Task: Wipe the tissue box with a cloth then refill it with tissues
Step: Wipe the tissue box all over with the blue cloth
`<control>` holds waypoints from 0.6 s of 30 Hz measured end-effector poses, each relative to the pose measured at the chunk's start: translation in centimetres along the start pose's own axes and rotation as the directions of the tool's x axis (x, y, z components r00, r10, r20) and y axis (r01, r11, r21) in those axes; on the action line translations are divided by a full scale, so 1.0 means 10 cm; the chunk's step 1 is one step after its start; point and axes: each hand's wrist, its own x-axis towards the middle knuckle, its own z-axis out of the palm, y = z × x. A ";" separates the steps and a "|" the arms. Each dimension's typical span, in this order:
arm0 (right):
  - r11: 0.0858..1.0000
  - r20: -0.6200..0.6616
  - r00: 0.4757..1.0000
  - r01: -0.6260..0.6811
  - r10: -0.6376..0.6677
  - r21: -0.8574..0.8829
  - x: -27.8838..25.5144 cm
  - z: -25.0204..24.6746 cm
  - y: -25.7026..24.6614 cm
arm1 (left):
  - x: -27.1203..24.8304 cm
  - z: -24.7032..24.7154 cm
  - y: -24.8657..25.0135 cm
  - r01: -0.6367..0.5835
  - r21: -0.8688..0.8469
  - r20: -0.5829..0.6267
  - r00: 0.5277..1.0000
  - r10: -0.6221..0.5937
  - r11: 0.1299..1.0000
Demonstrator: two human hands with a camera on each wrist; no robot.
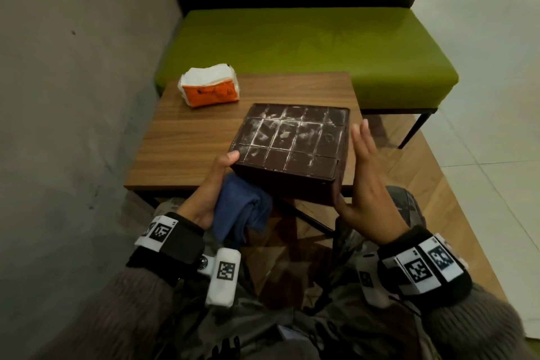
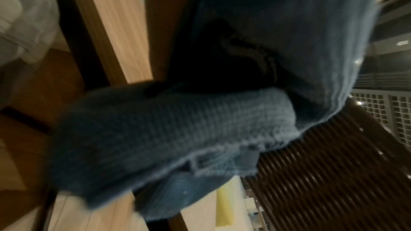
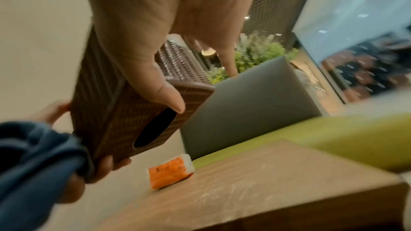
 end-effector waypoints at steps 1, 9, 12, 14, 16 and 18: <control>0.987 0.062 0.990 -0.131 0.126 0.090 0.01 0.01 0.00 | 0.01 -0.01 -0.02 -0.040 0.001 -0.014 0.999 0.040 0.999; 0.335 0.443 0.751 -0.631 0.489 0.700 0.13 0.05 -0.19 | 0.08 -0.20 0.04 -0.254 0.176 -0.030 0.964 0.263 0.951; 0.325 0.427 0.764 -0.610 0.483 0.723 0.13 0.17 -0.19 | 0.08 -0.16 -0.03 -0.224 0.165 0.020 0.974 0.224 0.961; 0.249 0.433 0.745 -0.608 0.507 0.754 0.09 0.24 -0.13 | 0.08 -0.14 -0.07 -0.186 0.156 -0.015 0.981 0.191 0.970; 0.156 0.448 0.711 -0.608 0.542 0.778 0.02 0.27 -0.08 | 0.07 -0.17 -0.07 -0.186 0.242 -0.068 0.976 0.208 0.952; 0.121 0.416 0.700 -0.580 0.581 0.806 -0.04 0.27 -0.05 | 0.04 -0.16 -0.05 -0.227 0.332 -0.147 0.946 0.287 0.916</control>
